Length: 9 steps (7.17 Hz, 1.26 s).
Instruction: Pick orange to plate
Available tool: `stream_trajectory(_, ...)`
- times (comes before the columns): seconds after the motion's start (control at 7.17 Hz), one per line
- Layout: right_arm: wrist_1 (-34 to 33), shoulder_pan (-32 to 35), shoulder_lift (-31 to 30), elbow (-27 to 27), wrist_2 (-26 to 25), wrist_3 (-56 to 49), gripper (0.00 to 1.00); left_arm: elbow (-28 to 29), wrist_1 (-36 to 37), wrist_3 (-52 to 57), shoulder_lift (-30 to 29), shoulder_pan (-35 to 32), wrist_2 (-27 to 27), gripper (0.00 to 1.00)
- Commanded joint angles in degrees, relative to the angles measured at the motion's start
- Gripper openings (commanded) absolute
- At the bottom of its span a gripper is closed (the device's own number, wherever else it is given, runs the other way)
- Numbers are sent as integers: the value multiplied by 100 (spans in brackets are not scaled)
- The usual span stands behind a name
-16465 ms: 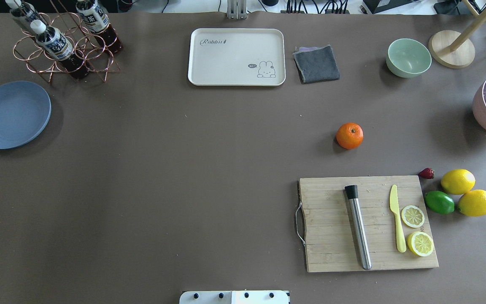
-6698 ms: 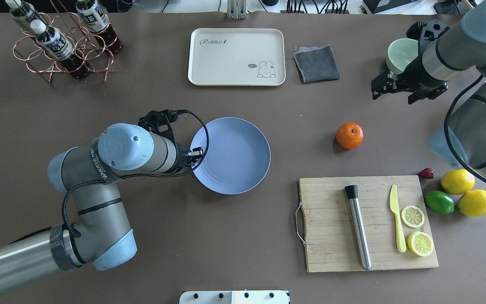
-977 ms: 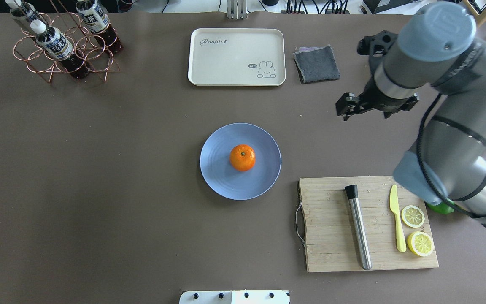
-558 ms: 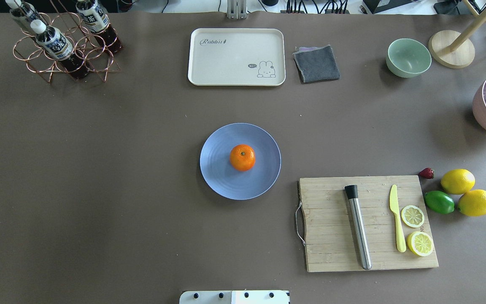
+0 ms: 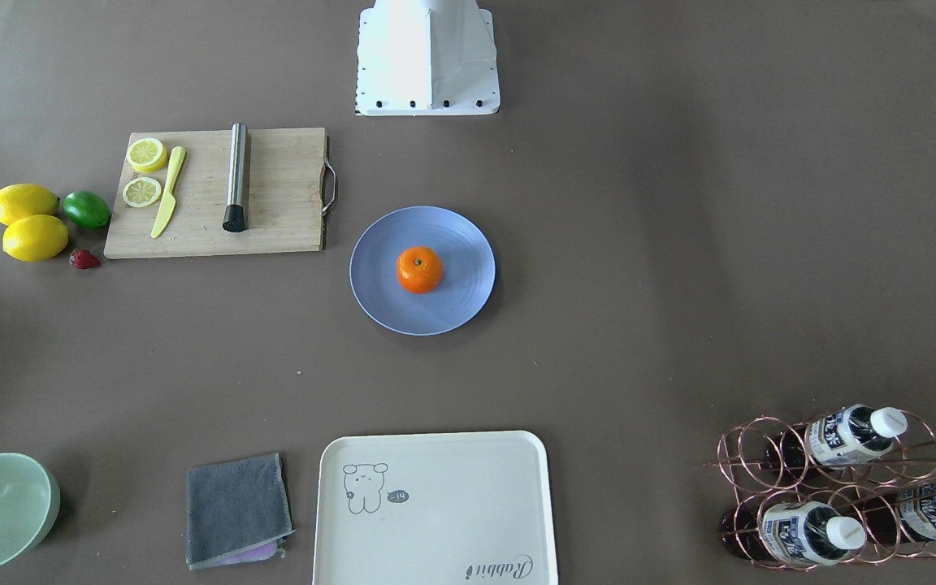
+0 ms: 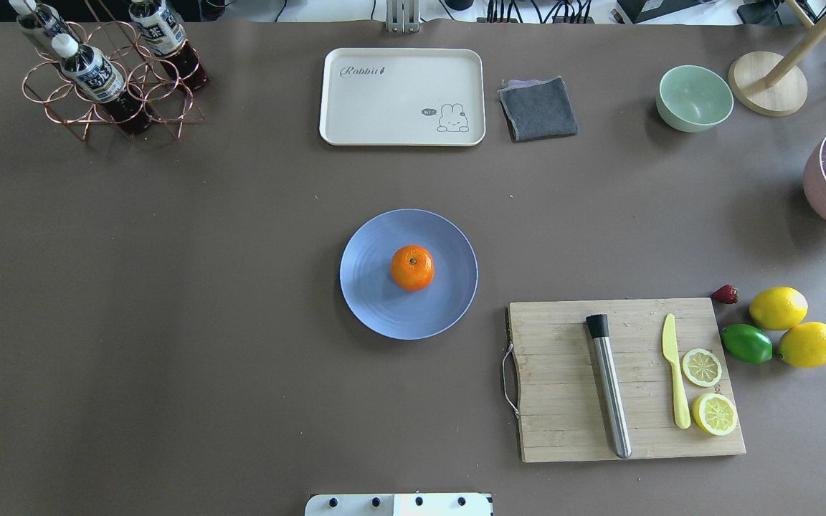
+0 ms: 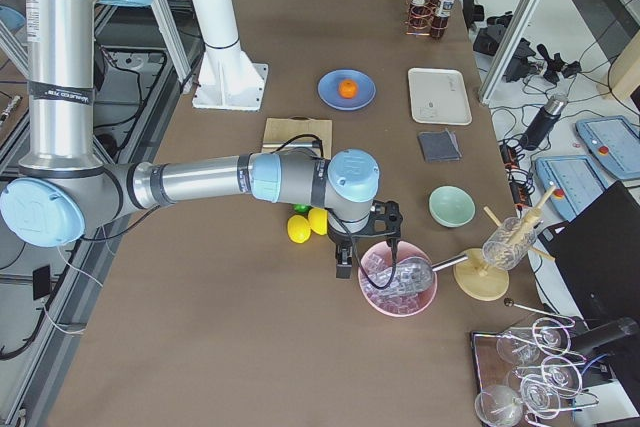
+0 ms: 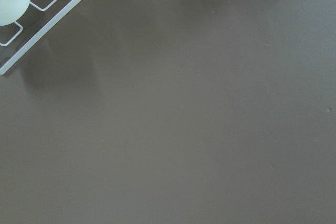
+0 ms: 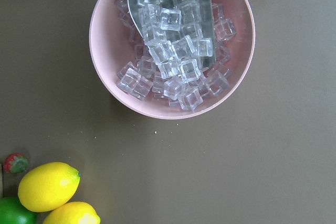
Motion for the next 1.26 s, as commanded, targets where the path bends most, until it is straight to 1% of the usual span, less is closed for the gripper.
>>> stream_trajectory(0.0, 2, 98, -67, -11, 1, -42, 100, 21, -7, -3, 1, -5, -5, 98)
stream_trajectory(0.84, 2, 221, 30, 68, 71, 54, 100, -14, -77, 5, -104, -13, 21, 98)
stream_trajectory(0.98, -7, 221, 39, 224, 89, 89, 100, -75, -86, 5, -113, -22, 21, 98)
stream_trajectory(1.12, -7, 221, 30, 269, 89, 90, 100, -84, -112, 5, -113, -66, 30, 98)
